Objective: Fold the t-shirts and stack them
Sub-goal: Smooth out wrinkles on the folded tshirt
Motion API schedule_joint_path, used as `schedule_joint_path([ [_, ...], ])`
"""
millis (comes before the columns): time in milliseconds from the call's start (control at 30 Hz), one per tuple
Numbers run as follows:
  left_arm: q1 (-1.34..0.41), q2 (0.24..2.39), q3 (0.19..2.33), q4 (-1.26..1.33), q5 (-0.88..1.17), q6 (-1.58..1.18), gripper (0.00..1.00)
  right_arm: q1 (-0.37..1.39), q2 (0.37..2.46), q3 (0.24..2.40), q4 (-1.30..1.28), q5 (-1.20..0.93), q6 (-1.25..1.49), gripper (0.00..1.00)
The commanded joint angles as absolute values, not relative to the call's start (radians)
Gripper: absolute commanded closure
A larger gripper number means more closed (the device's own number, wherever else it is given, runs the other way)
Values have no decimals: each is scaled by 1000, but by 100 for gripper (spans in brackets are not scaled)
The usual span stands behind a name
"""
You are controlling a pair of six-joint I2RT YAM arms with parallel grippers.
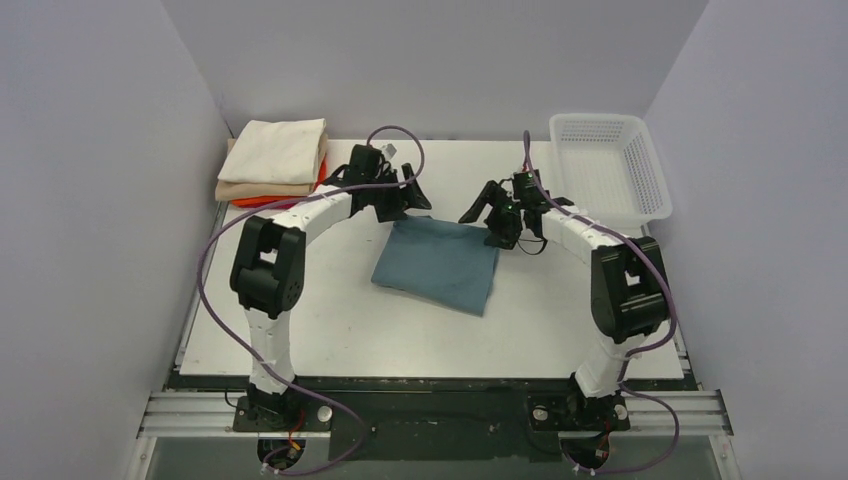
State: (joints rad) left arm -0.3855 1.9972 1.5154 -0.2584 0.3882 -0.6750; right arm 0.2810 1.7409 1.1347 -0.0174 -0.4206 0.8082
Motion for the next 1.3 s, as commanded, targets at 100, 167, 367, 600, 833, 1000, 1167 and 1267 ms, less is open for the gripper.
schedule_joint_path([
  [100, -387, 2142, 1676, -254, 440, -644, 9, 236, 1875, 1268, 28, -402, 846, 18],
  [167, -387, 2198, 1730, -276, 423, -639, 9, 224, 1911, 1277, 27, -398, 846, 18],
  [367, -387, 2351, 1842, -331, 391, -642, 8, 206, 2009, 1290, 7, -416, 823, 18],
  [600, -391, 2291, 1680, -355, 286, -661, 8, 189, 2101, 1290, -26, -387, 803, 18],
  [833, -408, 1990, 1305, -243, 186, -707, 7, 187, 2021, 1208, -83, -317, 733, 19],
  [1000, -416, 1889, 1369, -311, 109, -665, 6, 194, 1901, 1277, -211, -259, 664, 16],
  [1167, -419, 1757, 1347, -381, 1, -653, 6, 204, 1692, 1302, -318, -122, 624, 7],
  [1267, -433, 1646, 1241, -356, -20, -668, 6, 211, 1531, 1203, -327, -47, 629, 5],
])
